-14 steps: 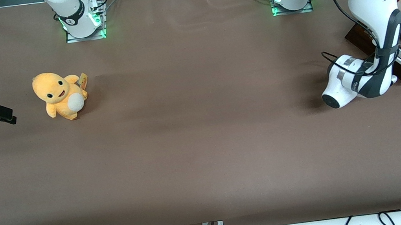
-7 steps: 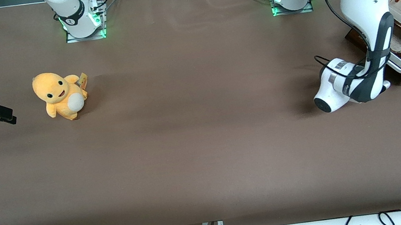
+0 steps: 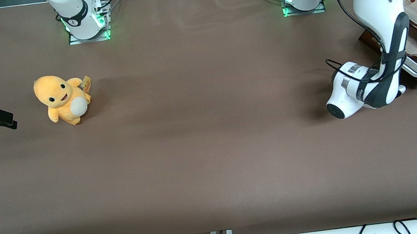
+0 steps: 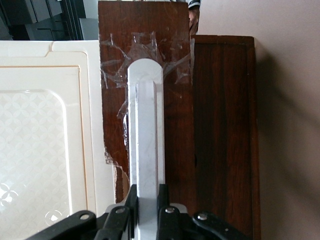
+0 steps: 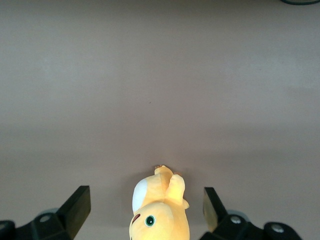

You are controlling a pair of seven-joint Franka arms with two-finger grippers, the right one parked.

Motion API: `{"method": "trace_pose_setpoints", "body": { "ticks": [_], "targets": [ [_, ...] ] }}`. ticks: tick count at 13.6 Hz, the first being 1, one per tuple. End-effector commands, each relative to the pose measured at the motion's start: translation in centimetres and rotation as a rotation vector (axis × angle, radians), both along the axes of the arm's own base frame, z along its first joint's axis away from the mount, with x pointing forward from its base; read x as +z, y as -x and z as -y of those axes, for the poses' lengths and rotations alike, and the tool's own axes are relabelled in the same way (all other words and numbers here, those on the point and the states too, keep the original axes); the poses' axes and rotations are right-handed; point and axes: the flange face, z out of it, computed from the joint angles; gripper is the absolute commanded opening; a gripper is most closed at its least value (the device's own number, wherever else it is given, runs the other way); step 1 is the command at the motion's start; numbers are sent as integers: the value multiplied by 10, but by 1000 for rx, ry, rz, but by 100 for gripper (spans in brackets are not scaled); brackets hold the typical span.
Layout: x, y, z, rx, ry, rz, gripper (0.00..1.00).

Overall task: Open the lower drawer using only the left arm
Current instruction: 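Pull the gripped handle outward to slide the drawer open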

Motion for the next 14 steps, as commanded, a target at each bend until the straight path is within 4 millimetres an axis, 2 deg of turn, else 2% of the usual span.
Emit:
{"method": "trace_pose_setpoints", "body": {
  "ticks": [1,14],
  "targets": [
    [15,-10,18,4,27,-58,0],
    [12,-9,39,-21,31,-64,0]
  ]
}}
